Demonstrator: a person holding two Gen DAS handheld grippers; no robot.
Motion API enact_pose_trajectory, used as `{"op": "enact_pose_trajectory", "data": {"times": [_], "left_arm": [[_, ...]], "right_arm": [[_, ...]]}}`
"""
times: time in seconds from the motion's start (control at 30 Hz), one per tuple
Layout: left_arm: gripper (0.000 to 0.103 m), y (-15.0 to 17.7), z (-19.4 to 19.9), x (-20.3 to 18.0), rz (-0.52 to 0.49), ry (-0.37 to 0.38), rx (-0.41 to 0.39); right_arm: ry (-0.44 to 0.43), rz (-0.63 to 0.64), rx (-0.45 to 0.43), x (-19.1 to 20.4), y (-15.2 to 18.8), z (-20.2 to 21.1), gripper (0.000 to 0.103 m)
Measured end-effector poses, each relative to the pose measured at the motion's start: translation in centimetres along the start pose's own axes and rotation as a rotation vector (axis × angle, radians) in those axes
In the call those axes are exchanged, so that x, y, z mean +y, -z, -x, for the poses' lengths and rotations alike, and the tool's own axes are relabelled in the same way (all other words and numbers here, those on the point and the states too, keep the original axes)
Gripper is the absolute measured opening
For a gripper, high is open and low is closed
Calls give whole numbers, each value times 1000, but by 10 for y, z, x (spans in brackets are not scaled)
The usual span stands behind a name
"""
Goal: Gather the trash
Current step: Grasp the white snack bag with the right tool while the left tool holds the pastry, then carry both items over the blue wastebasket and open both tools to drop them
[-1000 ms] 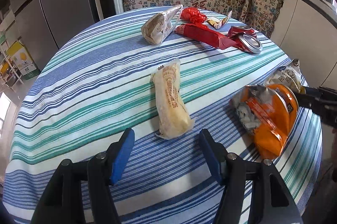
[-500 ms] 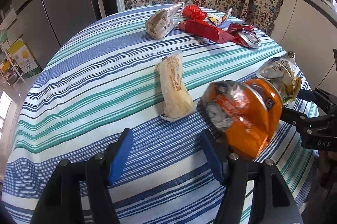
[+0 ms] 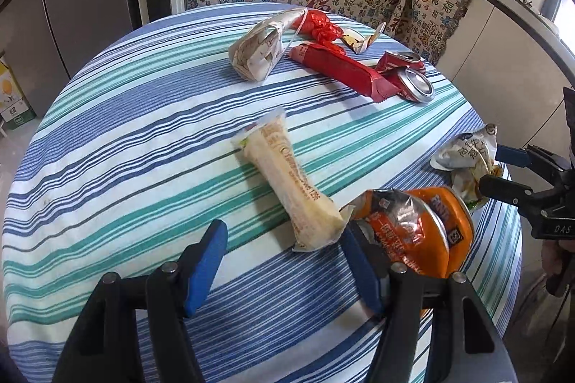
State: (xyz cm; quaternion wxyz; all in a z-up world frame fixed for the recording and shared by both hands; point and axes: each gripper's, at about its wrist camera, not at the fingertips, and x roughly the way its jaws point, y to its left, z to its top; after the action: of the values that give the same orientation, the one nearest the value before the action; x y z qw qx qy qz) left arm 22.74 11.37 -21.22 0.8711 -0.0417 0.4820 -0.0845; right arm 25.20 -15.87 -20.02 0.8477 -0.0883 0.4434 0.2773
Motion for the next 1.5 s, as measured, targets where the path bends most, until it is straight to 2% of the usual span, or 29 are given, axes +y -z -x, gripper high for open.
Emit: {"op": "enact_pose_trajectory", "data": {"times": [0.13, 0.2, 0.23, 0.33, 0.4, 0.47, 0.5, 0.57, 0.6, 0.63, 0.8, 0.93, 1.17, 1.33, 1.5], "left_arm": [[68, -10, 10, 3, 13, 33, -14], [68, -13, 13, 10, 45, 75, -13], [68, -15, 11, 11, 57, 83, -3], [68, -24, 1, 10, 76, 56, 25], [68, -31, -7, 14, 123, 48, 45], [67, -35, -14, 18, 161, 34, 59], [63, -36, -16, 20, 181, 25, 59], [29, -38, -18, 25, 199, 25, 52], [29, -38, -17, 29, 215, 39, 47], [19, -38, -16, 32, 228, 42, 43], [18, -31, 7, 27, 175, 15, 0], [18, -30, 35, 4, 108, 22, -59], [18, -39, 65, -75, -35, 130, -116], [18, -44, 55, -136, -120, 202, -108], [18, -43, 38, -200, -193, 261, -90]], "right_arm": [[-12, 28, 52, 6, -10, -7, 75], [3, 43, 80, 8, -10, -10, 61], [3, 46, 96, 8, -11, -12, 49], [12, 35, 97, 6, -11, -14, 46], [14, 22, 91, 5, -11, -14, 45], [7, 14, 83, 3, -10, -13, 36], [6, 12, 79, 3, -10, -12, 34], [4, 7, 68, 2, -9, -10, 30], [1, 2, 63, 1, -9, -9, 29], [-1, -6, 56, -1, -8, -7, 28], [-23, -54, 17, -12, -7, 8, 27], [-47, -92, 8, -24, -8, 15, 27], [-50, -159, -17, -51, -1, 39, 27], [-5, -209, -55, -80, 12, 71, 27], [79, -279, -82, -128, 34, 107, 27]]}}
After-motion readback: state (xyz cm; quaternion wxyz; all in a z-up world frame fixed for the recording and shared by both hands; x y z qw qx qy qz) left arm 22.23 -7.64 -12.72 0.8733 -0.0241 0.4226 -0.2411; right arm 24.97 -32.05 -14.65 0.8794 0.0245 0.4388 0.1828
